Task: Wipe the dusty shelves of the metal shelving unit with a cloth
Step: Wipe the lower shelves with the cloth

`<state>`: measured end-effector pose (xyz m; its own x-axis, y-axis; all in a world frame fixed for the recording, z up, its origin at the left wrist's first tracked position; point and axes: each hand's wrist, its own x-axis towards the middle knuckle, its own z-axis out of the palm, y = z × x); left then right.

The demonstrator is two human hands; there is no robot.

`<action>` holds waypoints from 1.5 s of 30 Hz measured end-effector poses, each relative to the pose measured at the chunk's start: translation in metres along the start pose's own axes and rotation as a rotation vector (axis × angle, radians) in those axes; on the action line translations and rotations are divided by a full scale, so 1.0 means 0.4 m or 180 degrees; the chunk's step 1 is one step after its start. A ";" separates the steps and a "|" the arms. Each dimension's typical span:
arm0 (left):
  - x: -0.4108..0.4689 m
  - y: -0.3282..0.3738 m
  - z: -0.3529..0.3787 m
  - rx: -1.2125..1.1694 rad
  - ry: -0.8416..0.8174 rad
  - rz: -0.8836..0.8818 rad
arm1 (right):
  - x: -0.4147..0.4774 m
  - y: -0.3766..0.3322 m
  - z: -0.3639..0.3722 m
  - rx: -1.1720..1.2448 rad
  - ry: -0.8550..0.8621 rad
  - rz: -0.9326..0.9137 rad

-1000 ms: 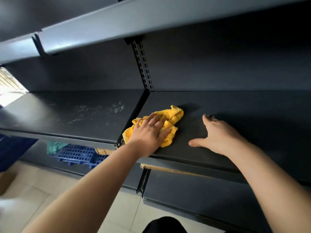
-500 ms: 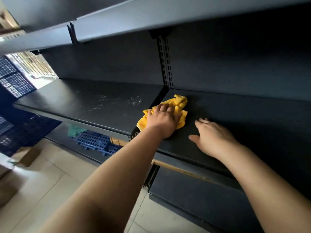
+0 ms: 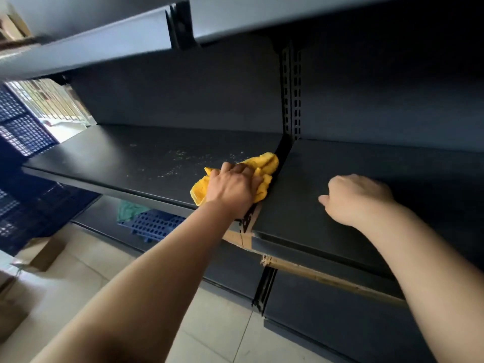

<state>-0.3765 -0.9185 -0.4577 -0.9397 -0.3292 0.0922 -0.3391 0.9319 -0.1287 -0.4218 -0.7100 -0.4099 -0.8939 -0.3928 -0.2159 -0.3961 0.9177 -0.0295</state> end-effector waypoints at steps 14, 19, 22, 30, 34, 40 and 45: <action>0.039 -0.381 -0.010 -0.0478 -0.0464 -0.0521 | 0.125 -0.506 0.088 0.0890 0.0120 -0.0153; 0.115 -0.435 0.029 -0.0656 -0.0337 -0.0351 | 0.199 -0.545 0.106 0.0799 0.0499 -0.0298; 0.172 -0.465 0.053 -0.0523 -0.0381 -0.0166 | 0.256 -0.555 0.105 0.0689 0.0520 -0.0421; 0.340 -0.583 0.071 -0.0394 -0.0365 0.0210 | 0.333 -0.586 0.095 0.0638 0.0562 -0.0002; 0.373 -0.591 0.106 -0.0440 -0.0586 0.0321 | 0.312 -0.595 0.092 0.0537 0.0470 0.0102; 0.392 -0.608 0.102 -0.0092 -0.0669 0.0735 | 0.261 -0.633 0.084 0.0571 0.0337 0.0287; 0.398 -0.645 0.089 -0.0066 -0.0640 0.0933 | 0.231 -0.659 0.092 0.0572 0.0380 0.0382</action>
<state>-0.4400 -1.2167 -0.4450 -0.9875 -0.0687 -0.1420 -0.0546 0.9934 -0.1007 -0.3921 -0.9859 -0.4581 -0.9550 -0.2747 -0.1118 -0.2514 0.9498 -0.1861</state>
